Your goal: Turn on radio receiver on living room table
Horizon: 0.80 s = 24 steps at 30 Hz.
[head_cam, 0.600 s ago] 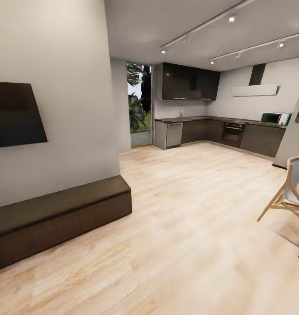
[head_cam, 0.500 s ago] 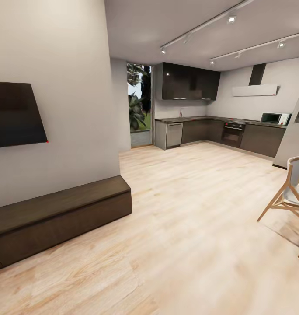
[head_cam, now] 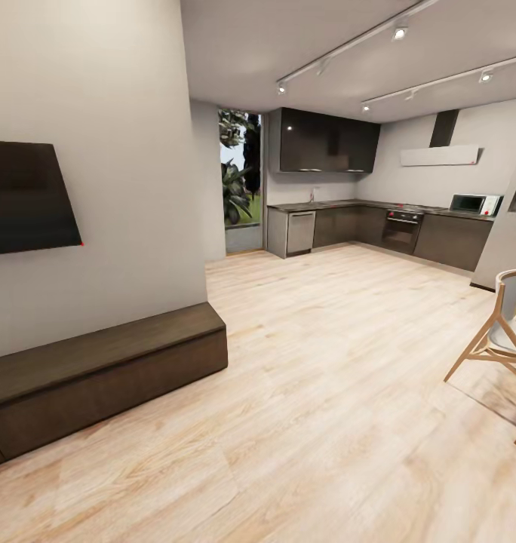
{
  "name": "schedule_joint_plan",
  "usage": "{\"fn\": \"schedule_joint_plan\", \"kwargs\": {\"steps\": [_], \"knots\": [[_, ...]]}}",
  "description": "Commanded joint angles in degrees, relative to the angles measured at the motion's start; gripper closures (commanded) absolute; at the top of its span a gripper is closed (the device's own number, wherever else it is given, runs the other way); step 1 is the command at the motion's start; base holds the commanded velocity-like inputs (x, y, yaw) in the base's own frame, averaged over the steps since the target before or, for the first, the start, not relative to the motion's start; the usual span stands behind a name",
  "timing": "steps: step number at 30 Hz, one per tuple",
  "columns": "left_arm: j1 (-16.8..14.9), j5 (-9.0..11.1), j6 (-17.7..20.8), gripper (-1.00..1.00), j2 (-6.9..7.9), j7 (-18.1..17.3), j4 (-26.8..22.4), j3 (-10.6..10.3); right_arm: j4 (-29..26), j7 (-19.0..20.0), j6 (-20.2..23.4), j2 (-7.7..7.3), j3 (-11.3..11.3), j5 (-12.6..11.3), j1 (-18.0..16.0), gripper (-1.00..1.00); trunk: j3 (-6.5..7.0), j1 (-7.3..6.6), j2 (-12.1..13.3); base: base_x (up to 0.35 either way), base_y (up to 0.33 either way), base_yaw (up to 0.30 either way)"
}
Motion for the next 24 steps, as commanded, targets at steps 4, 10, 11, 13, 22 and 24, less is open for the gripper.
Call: {"fn": "schedule_joint_plan", "kwargs": {"steps": [4,10,11,13,22,24], "knots": [[0.0,0.0,0.0,-1.00,0.00,0.0,0.0,0.1,0.0,0.0,-0.7,0.06,0.2,0.0,0.0,-1.00,0.00,0.00,0.0,0.000,0.000,0.000],[0.0,0.0,0.0,-1.00,-0.23,-0.1,0.0,0.2,-1.9,-0.2,-2.6,-1.11,0.2,0.0,0.0,-1.00,0.00,0.00,0.0,0.000,0.000,0.000],[0.0,0.0,0.0,-1.00,-0.35,-0.1,0.0,0.2,-2.2,-0.2,-2.9,-1.43,0.1,0.0,-0.1,-1.00,0.00,0.00,0.0,0.000,0.000,0.000],[0.0,0.0,0.0,-1.00,-0.55,-0.2,0.0,0.1,-10.3,-0.2,-3.9,-2.93,0.1,0.0,-0.3,-1.00,0.00,0.00,0.0,0.000,0.000,0.000],[0.0,-0.1,-1.1,-1.00,-0.43,1.1,-18.1,-0.2,-26.5,0.3,-2.8,-10.63,0.1,0.1,-3.4,-1.00,0.00,0.00,0.0,0.000,0.000,0.000],[-0.1,0.0,0.1,-1.00,-0.43,2.8,-23.6,-0.2,-26.8,0.4,-2.6,-11.73,0.1,0.1,-3.9,-1.00,0.00,0.00,0.0,0.000,0.000,0.000]]}}
